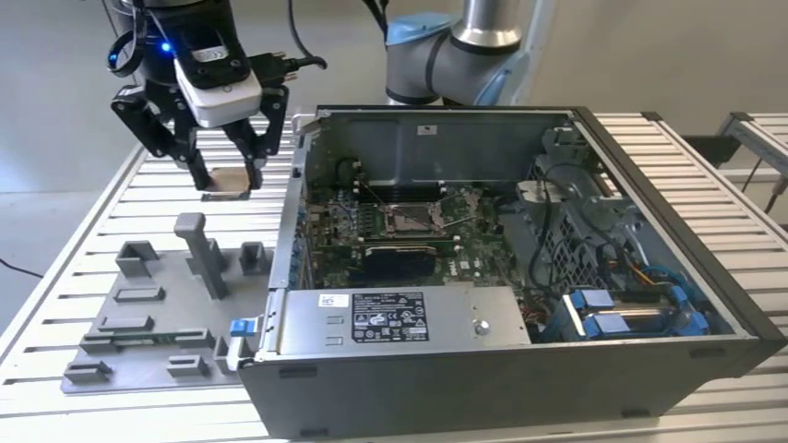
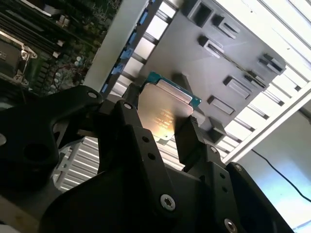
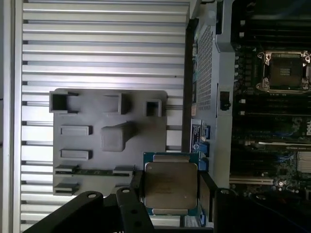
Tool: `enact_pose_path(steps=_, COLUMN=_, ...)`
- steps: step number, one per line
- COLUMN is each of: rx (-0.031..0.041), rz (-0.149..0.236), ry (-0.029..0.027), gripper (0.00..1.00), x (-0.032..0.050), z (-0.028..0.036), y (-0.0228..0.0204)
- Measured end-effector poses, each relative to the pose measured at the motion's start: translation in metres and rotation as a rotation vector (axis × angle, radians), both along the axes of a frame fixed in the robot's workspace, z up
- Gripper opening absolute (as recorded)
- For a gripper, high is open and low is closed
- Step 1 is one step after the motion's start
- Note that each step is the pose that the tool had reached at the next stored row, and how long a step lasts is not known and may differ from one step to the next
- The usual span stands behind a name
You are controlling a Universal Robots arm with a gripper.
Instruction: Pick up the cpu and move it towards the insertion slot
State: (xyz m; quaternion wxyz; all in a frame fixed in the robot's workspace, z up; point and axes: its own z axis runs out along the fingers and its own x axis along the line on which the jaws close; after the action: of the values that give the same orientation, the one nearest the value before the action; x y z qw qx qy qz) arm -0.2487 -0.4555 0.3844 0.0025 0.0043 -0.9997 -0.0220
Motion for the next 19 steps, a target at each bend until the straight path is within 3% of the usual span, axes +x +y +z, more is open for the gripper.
enact_pose_path(steps=13, rx=-0.0001, rz=0.0, ry=0.0, gripper=0.0, x=0.0366, z=0.0, y=0.0)
enact_pose_path(steps=19, rx=-0.0001, rz=0.0, ry=0.0, gripper=0.0, x=0.0597, z=-0.0001, y=0.0)
